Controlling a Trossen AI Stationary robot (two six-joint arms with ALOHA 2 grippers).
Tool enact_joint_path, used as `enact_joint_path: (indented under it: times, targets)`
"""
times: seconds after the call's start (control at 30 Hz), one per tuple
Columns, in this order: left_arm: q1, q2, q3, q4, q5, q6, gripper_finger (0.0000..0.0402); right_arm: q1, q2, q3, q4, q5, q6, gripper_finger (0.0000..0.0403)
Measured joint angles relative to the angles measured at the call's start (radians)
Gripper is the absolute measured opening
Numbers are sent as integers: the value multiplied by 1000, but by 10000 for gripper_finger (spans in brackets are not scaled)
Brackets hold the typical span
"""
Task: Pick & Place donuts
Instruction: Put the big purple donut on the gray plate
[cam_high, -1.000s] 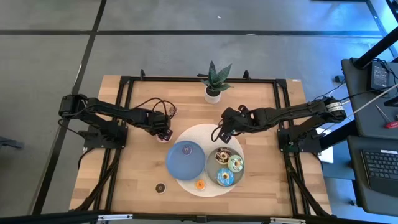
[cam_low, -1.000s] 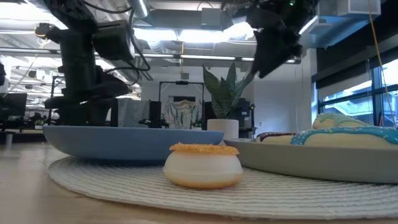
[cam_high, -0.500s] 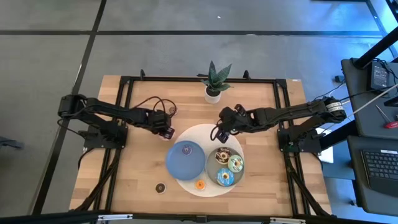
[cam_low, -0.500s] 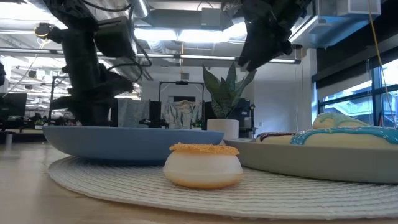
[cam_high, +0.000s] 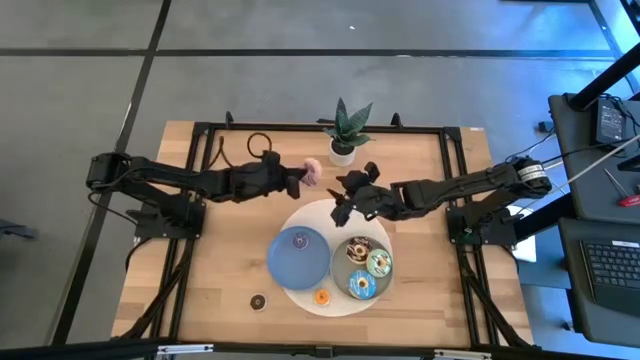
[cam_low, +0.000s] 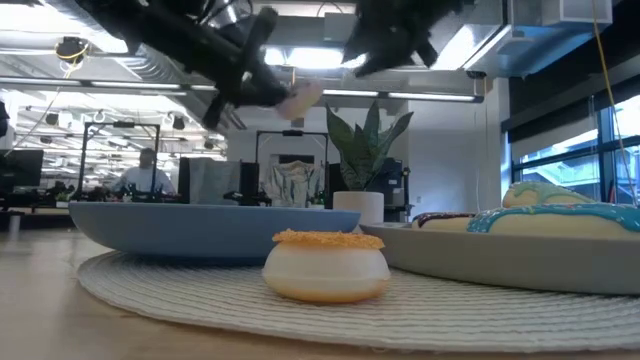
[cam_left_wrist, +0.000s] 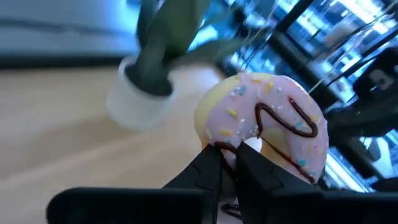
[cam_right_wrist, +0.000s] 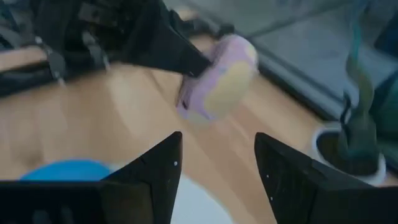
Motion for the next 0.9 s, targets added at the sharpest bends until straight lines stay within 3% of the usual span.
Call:
enact_joint_path:
  times: [0.23, 0.63, 0.9]
  targets:
    - [-30, 1, 0, 195, -73, 154, 26, 3, 36, -1, 183, 65, -80, 202]
    - [-59, 1, 0, 237, -63, 256, 27, -36, 61, -2, 319, 34, -76, 198]
    - [-61, 1, 0, 237, -58, 280, 32, -39, 61, -2, 322, 9, -55, 111]
